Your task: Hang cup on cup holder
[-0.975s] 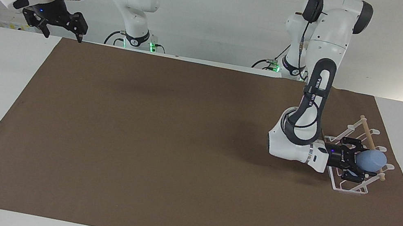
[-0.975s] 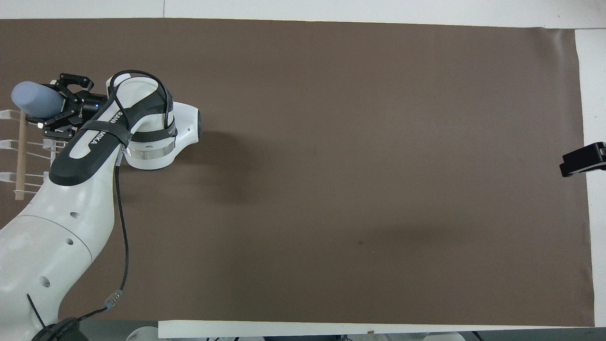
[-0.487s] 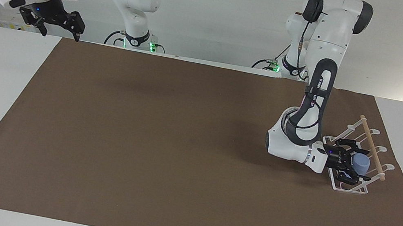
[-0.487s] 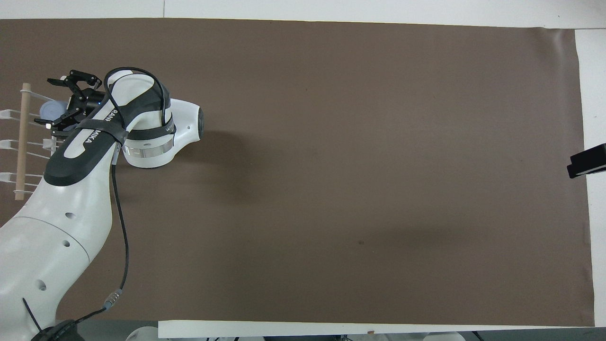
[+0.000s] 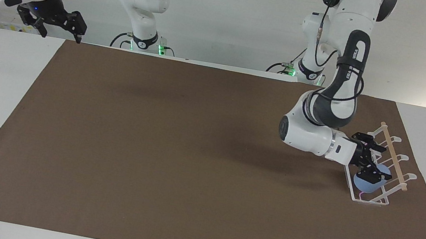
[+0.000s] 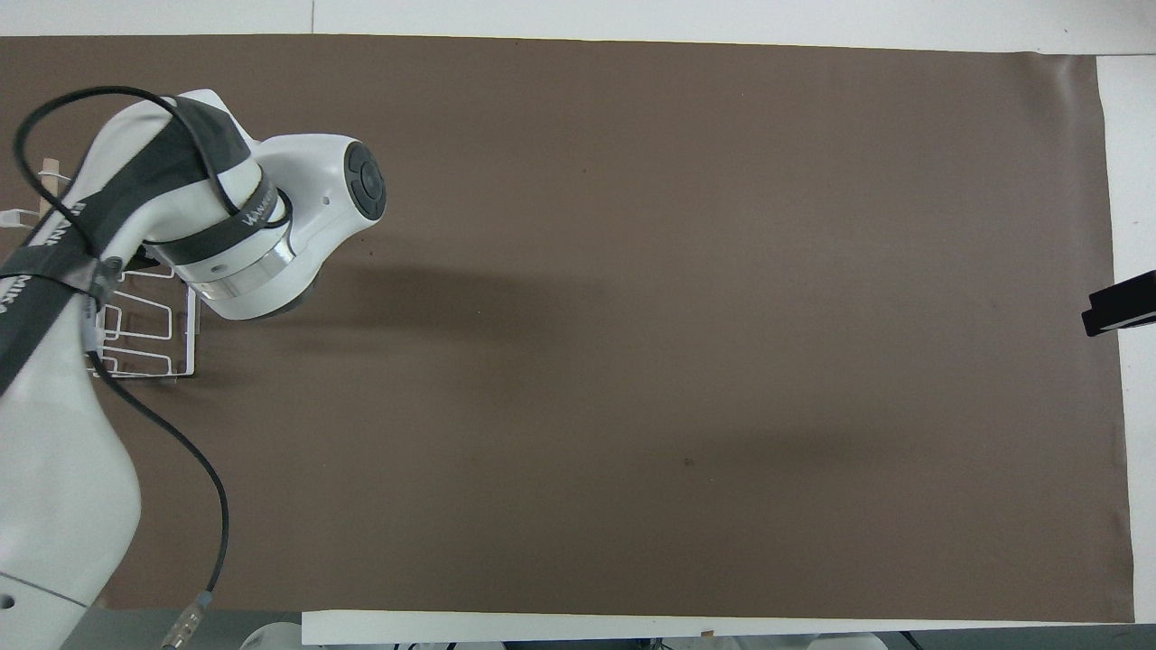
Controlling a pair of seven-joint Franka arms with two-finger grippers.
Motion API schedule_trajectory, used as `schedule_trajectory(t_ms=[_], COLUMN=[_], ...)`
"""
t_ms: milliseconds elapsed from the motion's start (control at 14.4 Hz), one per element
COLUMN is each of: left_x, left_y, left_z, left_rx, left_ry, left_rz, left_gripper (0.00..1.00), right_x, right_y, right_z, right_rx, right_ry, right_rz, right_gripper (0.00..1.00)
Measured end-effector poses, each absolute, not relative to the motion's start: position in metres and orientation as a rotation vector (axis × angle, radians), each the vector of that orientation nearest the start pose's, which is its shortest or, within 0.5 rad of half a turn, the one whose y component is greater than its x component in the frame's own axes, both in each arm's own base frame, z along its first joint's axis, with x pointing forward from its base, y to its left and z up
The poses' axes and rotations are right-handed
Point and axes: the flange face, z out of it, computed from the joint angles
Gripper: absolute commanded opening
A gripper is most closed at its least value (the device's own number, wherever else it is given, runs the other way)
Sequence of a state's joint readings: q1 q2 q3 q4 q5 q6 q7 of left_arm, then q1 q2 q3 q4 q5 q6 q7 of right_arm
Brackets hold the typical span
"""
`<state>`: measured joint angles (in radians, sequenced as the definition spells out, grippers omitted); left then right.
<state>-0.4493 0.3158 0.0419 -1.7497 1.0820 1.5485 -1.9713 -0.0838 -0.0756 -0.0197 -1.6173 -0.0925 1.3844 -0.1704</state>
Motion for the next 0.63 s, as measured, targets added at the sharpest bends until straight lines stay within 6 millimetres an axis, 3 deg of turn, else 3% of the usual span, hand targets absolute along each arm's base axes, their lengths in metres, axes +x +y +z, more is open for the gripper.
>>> schedule_trajectory(t_ms=[139, 278, 418, 627], left_x=[0.588, 0.589, 0.594, 0.600], left_y=[-0.137, -0.105, -0.080, -0.069], left_z=[0.454, 0.490, 0.512, 0.533], left_rx=[-1.879, -2.042, -2.221, -2.479], left_ry=[-1.219, -1.131, -1.009, -0.817], left_rz=[-0.747, -0.559, -0.383, -0.201], left_gripper=[1.00, 1.00, 1.00, 1.00], right_x=[0.506, 0.506, 0.506, 0.506], right_y=[-0.065, -0.065, -0.063, -0.064], right_z=[0.630, 0.630, 0.630, 0.630], right_rx=[-3.193, -3.193, -3.193, -3.192], right_ry=[-0.094, -0.095, -0.101, -0.099], right_rz=[0.264, 0.264, 0.264, 0.264], right_gripper=[0.99, 0.99, 0.99, 0.99])
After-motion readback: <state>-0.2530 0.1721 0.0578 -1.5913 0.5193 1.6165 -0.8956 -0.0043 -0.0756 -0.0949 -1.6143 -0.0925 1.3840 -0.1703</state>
